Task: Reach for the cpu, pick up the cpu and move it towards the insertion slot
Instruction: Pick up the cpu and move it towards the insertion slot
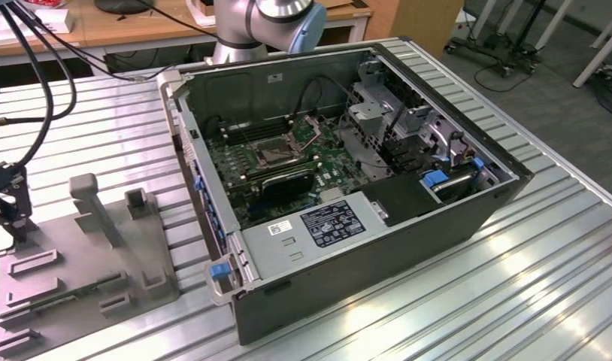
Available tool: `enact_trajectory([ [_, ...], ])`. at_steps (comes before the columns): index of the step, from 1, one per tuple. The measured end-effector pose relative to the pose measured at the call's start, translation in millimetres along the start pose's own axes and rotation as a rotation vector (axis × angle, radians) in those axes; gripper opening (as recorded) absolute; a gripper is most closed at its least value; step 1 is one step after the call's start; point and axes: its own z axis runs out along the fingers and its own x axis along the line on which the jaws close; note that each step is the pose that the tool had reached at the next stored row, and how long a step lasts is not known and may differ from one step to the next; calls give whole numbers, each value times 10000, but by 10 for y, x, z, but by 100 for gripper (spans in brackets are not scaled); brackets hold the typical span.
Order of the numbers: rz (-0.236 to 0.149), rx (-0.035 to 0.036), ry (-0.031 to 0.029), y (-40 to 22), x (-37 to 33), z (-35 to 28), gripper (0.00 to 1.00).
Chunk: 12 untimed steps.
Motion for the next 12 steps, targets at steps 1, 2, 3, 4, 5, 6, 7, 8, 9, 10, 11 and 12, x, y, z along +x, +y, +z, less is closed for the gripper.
enact_trajectory([
  [1, 0, -1, -1, 0, 0, -1, 55],
  [2, 0, 0, 0, 0, 0, -3, 55],
  [3, 0, 0, 0, 0, 0, -5, 55],
  [4, 0, 0, 0, 0, 0, -7, 55],
  [5, 0, 1, 1, 1, 0, -11, 55],
  [6, 0, 1, 1, 1, 0, -14, 55],
  [7, 0, 1, 1, 1, 0, -17, 55],
  [8, 0, 0, -1, 1, 0, -19, 55],
  [9, 0, 0, -1, 1, 0, -21, 55],
  [10, 0, 0, -1, 1, 0, -23, 55],
  [11, 0, 0, -1, 1, 0, -25, 55],
  [12, 0, 1, 0, 1, 0, -27, 55],
])
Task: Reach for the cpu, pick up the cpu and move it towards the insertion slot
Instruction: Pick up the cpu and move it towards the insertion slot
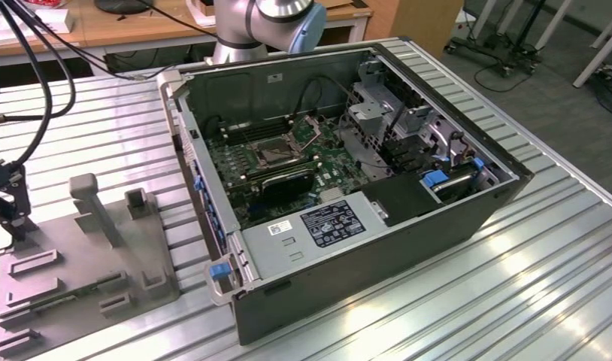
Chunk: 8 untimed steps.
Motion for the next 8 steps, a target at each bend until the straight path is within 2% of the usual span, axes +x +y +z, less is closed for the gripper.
enact_trajectory([
  [8, 0, 4, 0, 0, 0, -8, 55],
])
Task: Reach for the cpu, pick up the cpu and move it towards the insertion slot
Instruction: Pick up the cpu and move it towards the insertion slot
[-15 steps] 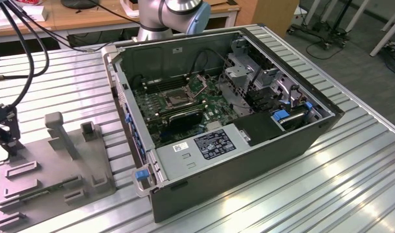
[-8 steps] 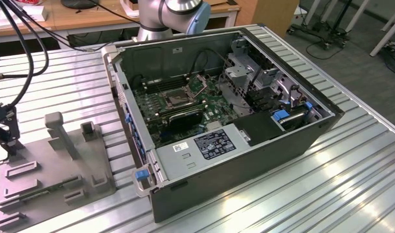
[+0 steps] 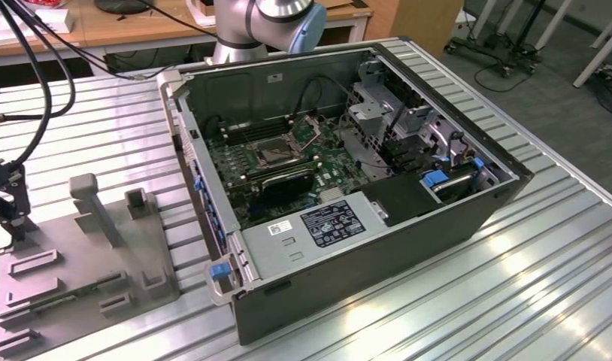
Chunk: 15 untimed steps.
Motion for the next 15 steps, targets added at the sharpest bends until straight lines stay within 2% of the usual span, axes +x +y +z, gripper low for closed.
enact_trajectory([
  [15, 0, 0, 1, 4, 0, -79, 55],
])
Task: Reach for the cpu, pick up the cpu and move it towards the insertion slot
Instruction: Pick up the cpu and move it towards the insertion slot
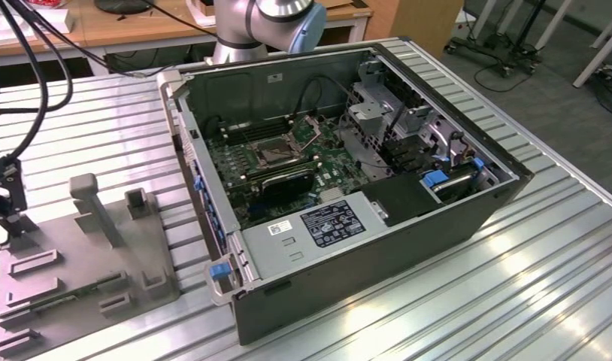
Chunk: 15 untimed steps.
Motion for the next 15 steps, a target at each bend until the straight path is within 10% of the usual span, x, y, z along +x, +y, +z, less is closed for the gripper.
enact_trajectory([
  [15, 0, -1, -1, 3, 0, -52, 55],
])
